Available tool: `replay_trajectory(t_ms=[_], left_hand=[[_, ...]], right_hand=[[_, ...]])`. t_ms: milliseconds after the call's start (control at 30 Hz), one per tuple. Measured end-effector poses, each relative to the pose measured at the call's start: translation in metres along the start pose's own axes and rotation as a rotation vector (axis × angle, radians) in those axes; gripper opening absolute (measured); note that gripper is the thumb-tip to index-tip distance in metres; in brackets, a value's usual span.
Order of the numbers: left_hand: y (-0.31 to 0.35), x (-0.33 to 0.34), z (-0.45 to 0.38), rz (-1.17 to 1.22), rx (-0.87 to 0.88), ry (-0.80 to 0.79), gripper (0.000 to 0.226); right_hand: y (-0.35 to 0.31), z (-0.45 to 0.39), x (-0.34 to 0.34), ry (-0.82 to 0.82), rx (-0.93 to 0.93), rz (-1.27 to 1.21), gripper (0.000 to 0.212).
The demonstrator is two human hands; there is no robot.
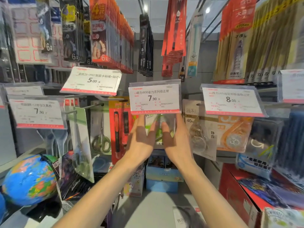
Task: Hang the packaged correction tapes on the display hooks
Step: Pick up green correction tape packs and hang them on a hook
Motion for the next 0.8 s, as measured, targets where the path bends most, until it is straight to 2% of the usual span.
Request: replay_trajectory(t_ms=[133,367,433,533,700,800], left_hand=[[-0.002,0.005,-0.006,-0.056,-0.024,0.007,0.048],[0.002,-0.013,0.018,0.049,-0.116,-0.107,0.064],[0.001,-0.025,0.033,-0.048,-0.121,-0.142,0.059],[-0.006,-0.040,0.052,-0.116,-0.037,-0.073,0.048],[-0.026,-0.056,0.097,0.078,-0.190,-0.023,0.019],[-0.036,-0.053,0.127,0.179,-0.236,0.041,0.014]], right_hand=[[0.005,-0.005,0.002,0.007,0.011,0.030,0.060],[0.012,0.012,-0.014,-0.131,0.072,-0.064,0.068],[0.016,0.025,-0.025,-0.191,0.139,-0.130,0.061],[0.019,0.043,-0.040,-0.199,0.174,-0.220,0.047],[0.024,0.079,-0.058,-0.151,0.288,-0.283,0.020],[0.039,0.107,-0.072,-0.119,0.353,-0.288,0.012]])
Point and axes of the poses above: each hand's wrist, its own z-axis away from the middle knuckle, its own x-axis out of the palm, y = z × x, the point moved 2 cm from there along -z, towards the middle knuckle, and after that the axes turned 1 degree about z, right-handed, at the moved point
